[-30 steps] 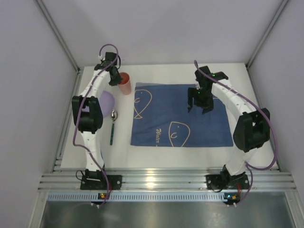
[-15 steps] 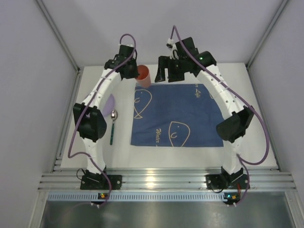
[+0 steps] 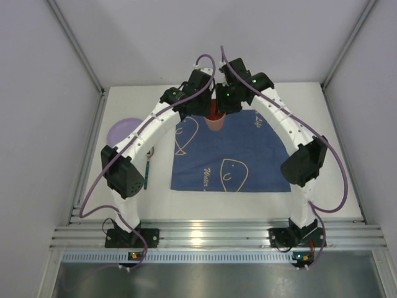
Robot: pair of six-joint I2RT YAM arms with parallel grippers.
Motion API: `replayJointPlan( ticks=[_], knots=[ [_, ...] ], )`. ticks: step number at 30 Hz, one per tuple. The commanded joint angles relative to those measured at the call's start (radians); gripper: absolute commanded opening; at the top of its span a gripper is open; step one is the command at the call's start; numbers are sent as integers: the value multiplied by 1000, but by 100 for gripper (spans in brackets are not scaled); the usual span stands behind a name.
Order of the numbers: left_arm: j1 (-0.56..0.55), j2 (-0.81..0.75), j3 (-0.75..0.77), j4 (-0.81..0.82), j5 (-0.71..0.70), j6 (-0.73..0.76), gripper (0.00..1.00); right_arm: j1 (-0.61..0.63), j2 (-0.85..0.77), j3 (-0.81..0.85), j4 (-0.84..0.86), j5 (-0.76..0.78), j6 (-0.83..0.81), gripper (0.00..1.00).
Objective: Set the dinner table for one person
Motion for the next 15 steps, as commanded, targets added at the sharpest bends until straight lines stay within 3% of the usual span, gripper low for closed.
replayJointPlan(
  ticks=[1,2,3,4,8,9,10,12,15],
  knots=[
    [-14,-84,31,-3,-19,-13,1,16,-37,-4,-33,162,9,33],
    [-14,-94,32,2,-10,-26,5,18,-40,-19,-35,168,12,17],
    [-16,-97,38,6,-1,-34,11,18,-42,-26,-35,180,16,9],
    [-14,-98,38,13,10,-39,28,18,-47,-30,-35,188,16,3],
    [-14,-109,40,23,30,-65,68,13,-44,-26,-40,210,7,0],
    [-16,-114,40,20,24,-63,75,4,-42,-21,-41,211,6,0],
    [-16,-112,40,8,8,-57,88,-5,-39,-17,-46,216,4,0],
    [-8,-114,41,-30,-106,-51,98,-53,-39,-18,-55,216,0,0],
    [70,-135,8,-101,-136,-86,99,-157,-42,-38,-70,211,-5,0]
  ],
)
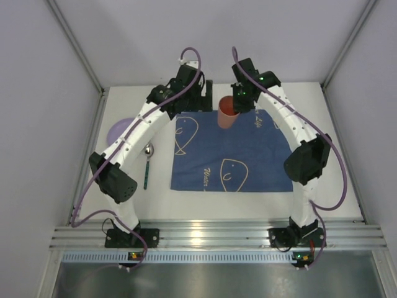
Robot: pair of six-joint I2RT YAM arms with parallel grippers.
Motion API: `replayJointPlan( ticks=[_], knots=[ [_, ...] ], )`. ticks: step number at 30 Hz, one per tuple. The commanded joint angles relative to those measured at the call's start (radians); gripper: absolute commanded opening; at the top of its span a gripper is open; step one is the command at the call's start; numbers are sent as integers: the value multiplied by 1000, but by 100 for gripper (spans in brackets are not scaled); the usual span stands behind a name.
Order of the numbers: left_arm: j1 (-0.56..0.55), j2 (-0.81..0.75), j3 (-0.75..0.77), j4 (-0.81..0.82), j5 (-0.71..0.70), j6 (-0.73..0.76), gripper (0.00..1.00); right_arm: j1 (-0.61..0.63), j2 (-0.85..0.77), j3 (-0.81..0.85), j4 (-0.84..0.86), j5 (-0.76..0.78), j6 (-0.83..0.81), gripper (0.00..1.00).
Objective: Set the dinner table for one person
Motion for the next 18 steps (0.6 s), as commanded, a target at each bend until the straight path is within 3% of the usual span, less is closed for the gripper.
replayJointPlan(
  ticks=[1,5,9,18],
  knots=[
    [124,-73,-22,-71,-67,-47,99,-141,-44,-4,-7,32,-2,0],
    [270,-203,-246,21,43,-90,99,-311,-11,-29,-8,46,-13,0],
    [313,-244,-354,42,65,-99,99,-402,77,77,-53,79,2,0],
    [344,-241,-434,53,98,-118,98,-441,284,218,-65,130,13,0]
  ],
)
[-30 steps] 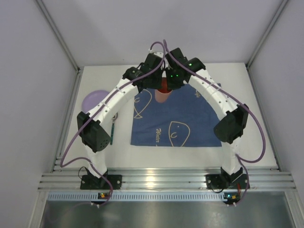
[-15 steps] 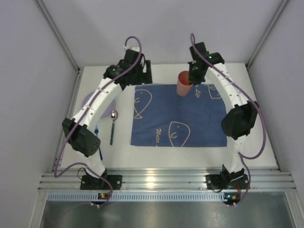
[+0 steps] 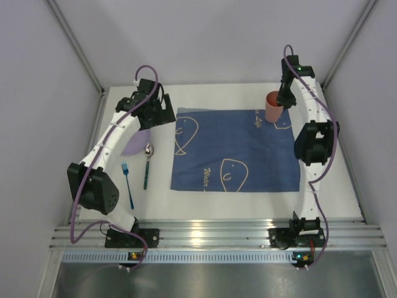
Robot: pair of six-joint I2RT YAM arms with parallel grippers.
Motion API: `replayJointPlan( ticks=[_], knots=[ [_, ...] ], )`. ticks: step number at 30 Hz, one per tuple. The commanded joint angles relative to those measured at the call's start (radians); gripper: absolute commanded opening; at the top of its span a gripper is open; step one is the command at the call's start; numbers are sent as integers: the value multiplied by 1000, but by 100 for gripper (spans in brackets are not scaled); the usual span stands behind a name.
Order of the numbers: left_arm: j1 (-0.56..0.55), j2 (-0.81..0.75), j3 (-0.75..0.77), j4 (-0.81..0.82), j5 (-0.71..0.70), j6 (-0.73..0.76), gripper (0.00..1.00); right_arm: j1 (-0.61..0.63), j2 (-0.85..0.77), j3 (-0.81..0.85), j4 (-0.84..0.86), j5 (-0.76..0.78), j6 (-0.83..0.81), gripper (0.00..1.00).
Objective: Set the dinner table for one person
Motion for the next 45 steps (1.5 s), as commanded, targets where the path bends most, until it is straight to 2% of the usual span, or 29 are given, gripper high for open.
replayJointPlan(
  ticks=[1,4,7,9,10,13,14,16,17,20,22,25,31,35,40,45],
  knots=[
    [32,-26,-11,44,26,-28,98,12,55,55,-21,43,7,0],
    [61,-26,-26,47,46,-39,98,7,93,49,-21,63,4,1],
    [84,-25,-40,50,57,-34,99,-3,118,47,-20,60,7,6],
    [97,-22,-46,54,57,-31,99,-9,124,47,-17,54,4,18],
    [109,-15,-47,52,59,-31,99,-11,127,47,-15,46,2,31],
    [132,-9,-49,49,45,-37,98,-25,118,53,-12,5,2,55],
    [138,-6,-49,46,34,-49,98,-26,109,59,-12,-4,2,69],
    [164,-5,-49,35,1,-66,98,-29,70,61,-9,-30,2,77],
    [175,-9,-55,31,-6,-84,98,-29,53,59,-9,-38,5,89],
    [255,-15,-98,29,9,-139,98,-31,-29,39,-11,-76,14,100],
    [351,-44,-153,55,46,-176,98,-29,-109,15,-14,-110,13,100],
    [463,-118,-306,182,125,-244,98,-31,-251,-58,-11,-115,16,100],
    [569,-135,-445,276,108,-319,98,-26,-515,-290,12,-147,36,100],
    [689,-89,-550,426,239,-376,97,-26,-640,-453,34,-164,39,100],
    [715,43,-471,423,241,-307,93,-39,-726,-595,48,-164,25,100],
    [716,121,-469,511,258,-287,89,-46,-761,-652,60,-170,19,100]
  ],
)
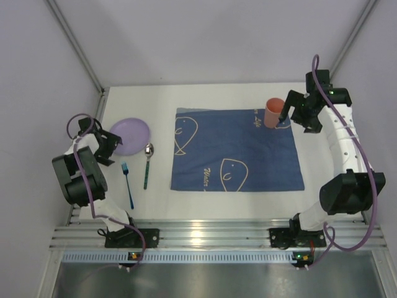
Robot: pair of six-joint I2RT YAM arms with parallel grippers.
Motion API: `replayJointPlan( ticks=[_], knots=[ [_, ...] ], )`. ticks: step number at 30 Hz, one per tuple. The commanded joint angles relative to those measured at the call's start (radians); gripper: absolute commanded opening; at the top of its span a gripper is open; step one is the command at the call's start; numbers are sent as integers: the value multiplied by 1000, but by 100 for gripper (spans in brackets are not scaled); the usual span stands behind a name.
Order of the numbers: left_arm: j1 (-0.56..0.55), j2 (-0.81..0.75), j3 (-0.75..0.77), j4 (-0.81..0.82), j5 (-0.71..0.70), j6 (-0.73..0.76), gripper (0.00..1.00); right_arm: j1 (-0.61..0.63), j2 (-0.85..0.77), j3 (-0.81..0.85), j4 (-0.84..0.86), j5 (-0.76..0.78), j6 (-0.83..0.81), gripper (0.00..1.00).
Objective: Set the dinner table for one person
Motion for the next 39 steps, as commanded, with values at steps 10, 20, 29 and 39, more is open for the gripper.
replayJointPlan(
  ticks=[10,20,29,39],
  knots=[
    [0,119,56,222,61,48,21,-16,-41,-2,29,-13,-13,100],
    [-11,70,185,324,303,24,0,-16,-55,-8,32,-18,-7,100],
    [-406,183,551,82,356,252,0,5,-188,-141,54,-39,56,100],
    [-833,326,616,-30,331,313,0,4,-339,-249,3,20,51,100]
  ],
)
